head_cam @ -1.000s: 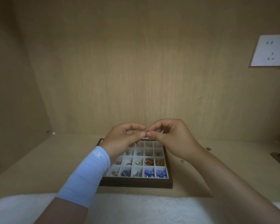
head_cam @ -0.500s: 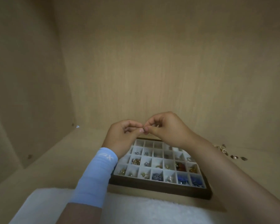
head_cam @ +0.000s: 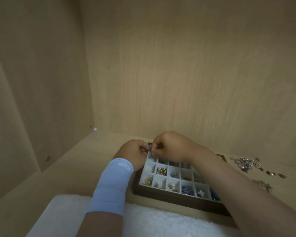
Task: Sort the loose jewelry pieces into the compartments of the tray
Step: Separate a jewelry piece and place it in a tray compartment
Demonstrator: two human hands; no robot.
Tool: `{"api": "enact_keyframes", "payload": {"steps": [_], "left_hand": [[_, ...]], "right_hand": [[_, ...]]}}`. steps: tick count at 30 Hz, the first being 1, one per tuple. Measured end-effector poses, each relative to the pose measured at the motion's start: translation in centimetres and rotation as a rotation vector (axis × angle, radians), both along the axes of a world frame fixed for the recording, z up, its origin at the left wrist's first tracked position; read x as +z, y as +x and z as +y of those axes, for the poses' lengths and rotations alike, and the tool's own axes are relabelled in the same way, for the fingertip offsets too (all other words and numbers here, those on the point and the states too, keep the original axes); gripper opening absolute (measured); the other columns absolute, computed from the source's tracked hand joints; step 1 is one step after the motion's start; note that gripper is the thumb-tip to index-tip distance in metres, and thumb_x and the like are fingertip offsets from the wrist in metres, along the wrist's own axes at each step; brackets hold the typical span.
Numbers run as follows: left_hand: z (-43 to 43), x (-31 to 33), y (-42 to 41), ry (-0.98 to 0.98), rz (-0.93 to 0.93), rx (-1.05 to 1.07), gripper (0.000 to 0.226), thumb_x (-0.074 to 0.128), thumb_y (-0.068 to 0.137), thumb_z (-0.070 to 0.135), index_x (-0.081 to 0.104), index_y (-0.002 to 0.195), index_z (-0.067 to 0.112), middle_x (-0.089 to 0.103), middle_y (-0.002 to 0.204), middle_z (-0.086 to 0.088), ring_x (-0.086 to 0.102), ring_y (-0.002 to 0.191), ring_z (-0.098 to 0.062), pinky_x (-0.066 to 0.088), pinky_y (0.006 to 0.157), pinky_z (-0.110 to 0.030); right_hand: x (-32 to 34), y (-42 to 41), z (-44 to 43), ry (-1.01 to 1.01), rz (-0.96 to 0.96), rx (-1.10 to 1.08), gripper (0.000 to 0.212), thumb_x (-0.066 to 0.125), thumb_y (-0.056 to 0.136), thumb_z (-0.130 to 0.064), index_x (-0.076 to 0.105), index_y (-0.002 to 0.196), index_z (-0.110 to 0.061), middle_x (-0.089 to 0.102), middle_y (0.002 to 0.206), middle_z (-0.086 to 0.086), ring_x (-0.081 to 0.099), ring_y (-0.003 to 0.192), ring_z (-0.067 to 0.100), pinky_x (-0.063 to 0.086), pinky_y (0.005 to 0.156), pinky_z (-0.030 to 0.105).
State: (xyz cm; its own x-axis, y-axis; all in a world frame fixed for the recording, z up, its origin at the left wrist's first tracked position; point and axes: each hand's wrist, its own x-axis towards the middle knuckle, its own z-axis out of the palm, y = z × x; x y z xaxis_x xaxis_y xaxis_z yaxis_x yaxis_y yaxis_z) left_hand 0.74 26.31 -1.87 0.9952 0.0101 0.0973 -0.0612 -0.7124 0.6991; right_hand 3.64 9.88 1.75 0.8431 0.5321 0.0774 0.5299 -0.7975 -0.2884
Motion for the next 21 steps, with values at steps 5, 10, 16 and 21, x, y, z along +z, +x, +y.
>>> {"api": "enact_keyframes", "payload": {"steps": [5,10,16,21], "left_hand": [[-0.1,-0.2,0.3,0.018,0.003,0.023,0.026,0.053,0.091,0.018,0.072,0.106,0.027,0.071,0.107,0.008,0.062,0.095,-0.011,0.043,0.084,-0.022],[-0.4,0.0,0.2,0.070,-0.078,0.010,0.023,0.058,0.090,0.016,0.071,0.101,0.030,0.064,0.109,0.006,0.062,0.098,-0.016,0.045,0.082,-0.025],[-1.7,0.2,0.2,0.107,-0.244,-0.052,0.023,0.059,0.091,0.019,0.067,0.108,0.032,0.054,0.108,0.009,0.055,0.101,-0.010,0.041,0.086,-0.022],[-5.3,1.0,-0.9,0.194,-0.308,-0.209,0.022,0.056,0.092,0.021,0.067,0.108,0.033,0.057,0.106,0.012,0.051,0.104,-0.008,0.045,0.090,-0.027]], "right_hand": [[-0.2,0.5,1.2,-0.088,0.008,0.001,0.004,0.074,0.085,-0.029,0.078,0.084,-0.028,0.074,0.083,-0.012,0.068,0.078,0.007,0.058,0.080,0.039],[-0.1,0.6,0.8,-0.003,0.013,-0.018,0.007,0.080,0.081,-0.026,0.076,0.086,-0.027,0.072,0.087,-0.015,0.066,0.083,0.003,0.057,0.082,0.033],[1.4,-0.2,-4.6,0.110,0.001,-0.100,0.006,0.072,0.089,-0.026,0.075,0.086,-0.031,0.069,0.083,-0.019,0.063,0.079,-0.006,0.046,0.072,0.016],[1.9,-2.7,-11.1,0.154,0.032,-0.200,0.009,0.072,0.089,-0.027,0.076,0.084,-0.033,0.070,0.080,-0.022,0.061,0.079,-0.013,0.042,0.061,0.007]]}}
